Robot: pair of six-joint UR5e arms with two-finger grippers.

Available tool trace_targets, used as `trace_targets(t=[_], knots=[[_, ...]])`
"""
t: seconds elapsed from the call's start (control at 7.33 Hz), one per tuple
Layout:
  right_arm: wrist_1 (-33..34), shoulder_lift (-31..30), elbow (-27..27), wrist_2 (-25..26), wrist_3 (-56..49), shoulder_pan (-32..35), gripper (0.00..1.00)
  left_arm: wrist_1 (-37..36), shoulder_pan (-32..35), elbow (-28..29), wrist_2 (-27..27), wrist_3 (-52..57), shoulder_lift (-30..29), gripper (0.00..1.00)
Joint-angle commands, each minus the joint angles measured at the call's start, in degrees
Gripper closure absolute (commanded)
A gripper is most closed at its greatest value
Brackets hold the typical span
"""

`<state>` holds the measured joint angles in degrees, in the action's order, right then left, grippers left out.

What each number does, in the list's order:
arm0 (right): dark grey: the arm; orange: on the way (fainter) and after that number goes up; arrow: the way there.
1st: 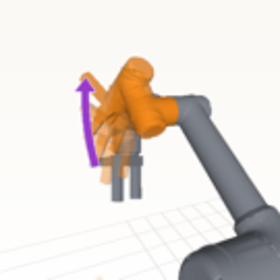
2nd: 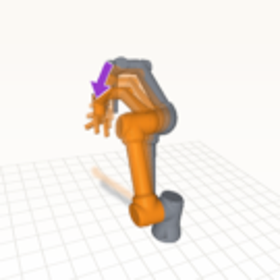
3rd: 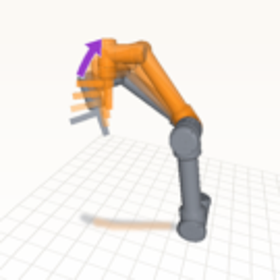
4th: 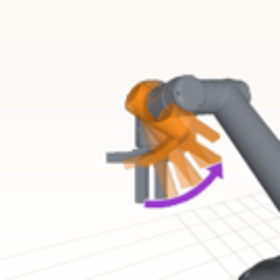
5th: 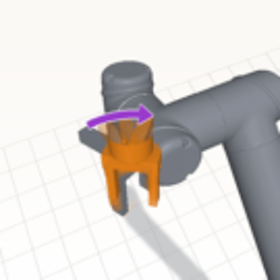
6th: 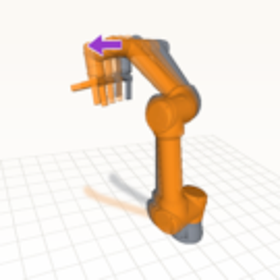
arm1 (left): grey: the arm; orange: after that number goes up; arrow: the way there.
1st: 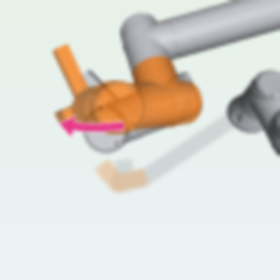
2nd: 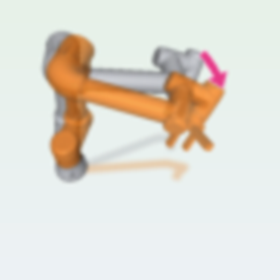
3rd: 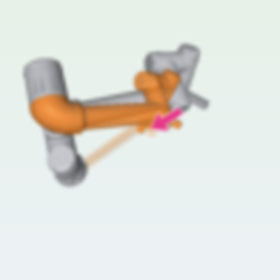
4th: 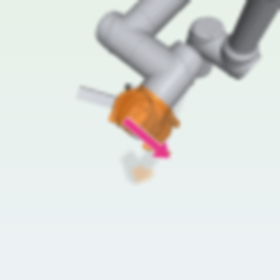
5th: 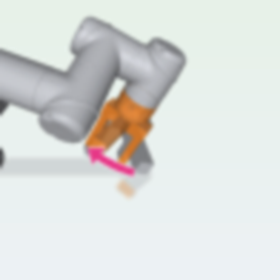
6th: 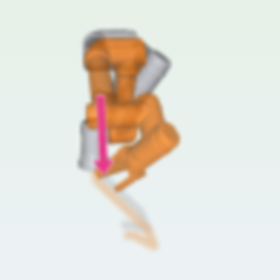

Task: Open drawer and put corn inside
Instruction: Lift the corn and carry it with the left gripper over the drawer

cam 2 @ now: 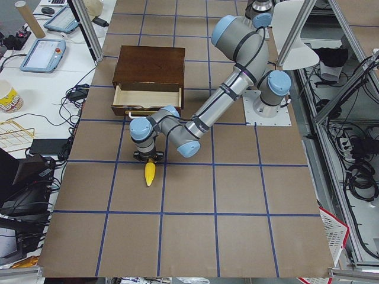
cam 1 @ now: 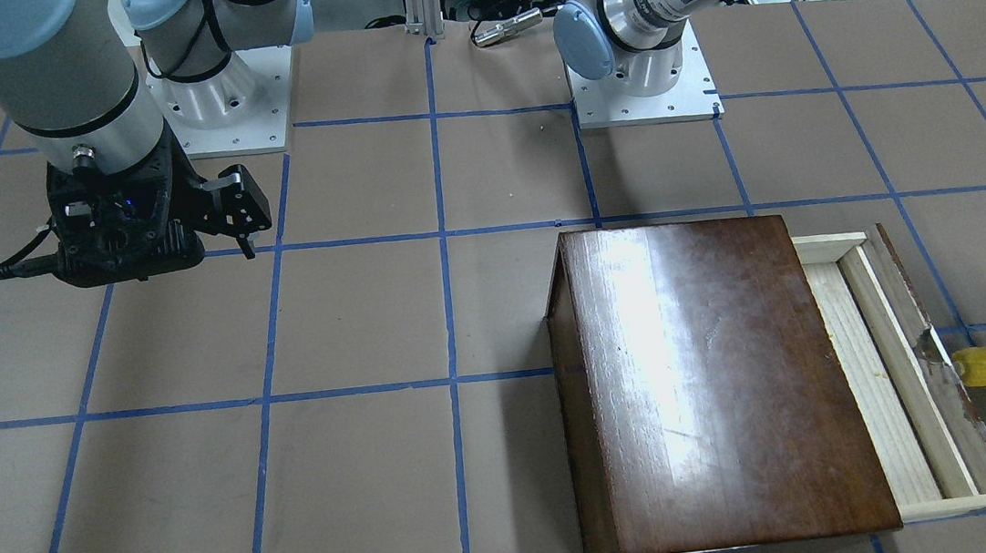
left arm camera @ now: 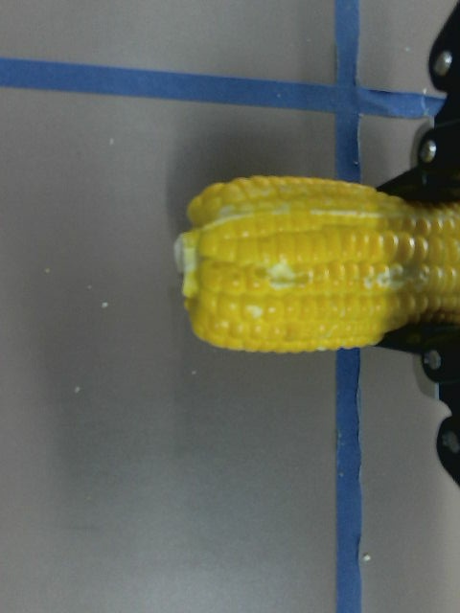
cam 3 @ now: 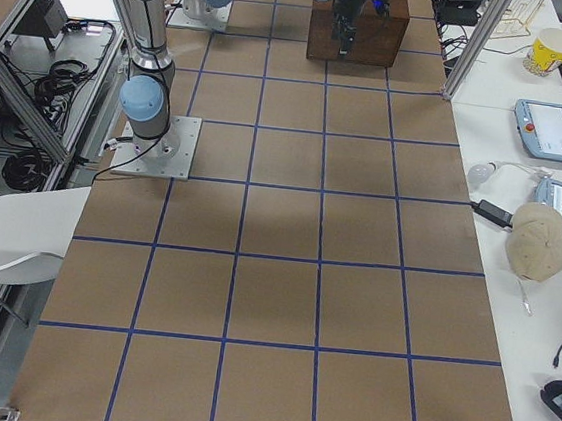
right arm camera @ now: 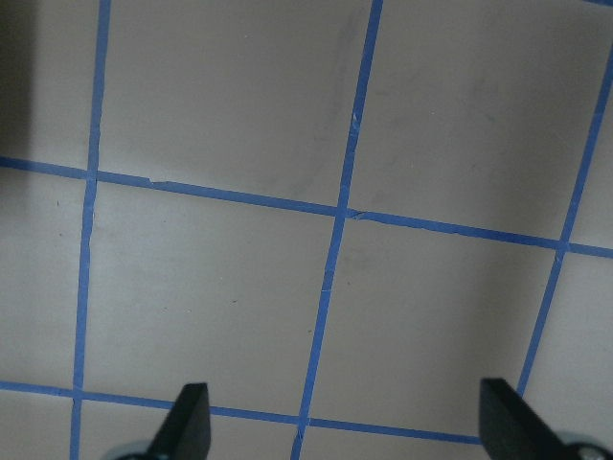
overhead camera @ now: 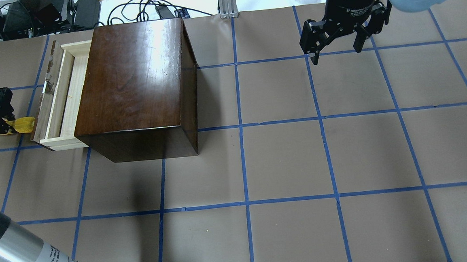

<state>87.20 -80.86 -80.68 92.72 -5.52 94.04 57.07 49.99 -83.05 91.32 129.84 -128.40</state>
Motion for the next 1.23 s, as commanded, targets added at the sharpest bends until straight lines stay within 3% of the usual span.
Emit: trace_targets(t=[0.0, 0.55, 1.09], knots=[[-0.01, 0.0, 0.0, 0.0, -0.02, 0.0, 0.0, -0.02, 0.11, -0.1, 0.09, -0.99, 0.6, 1.0], [-0.01, 0.0, 0.0, 0.0, -0.02, 0.0, 0.0, 1.03, 1.25, 2.45, 0.36, -10.65, 6.3, 1.0], [-0.01, 0.0, 0.0, 0.0, -0.02, 0.0, 0.0, 16.54, 8.53, 6.93, 1.05, -44.67, 13.86, 1.0]])
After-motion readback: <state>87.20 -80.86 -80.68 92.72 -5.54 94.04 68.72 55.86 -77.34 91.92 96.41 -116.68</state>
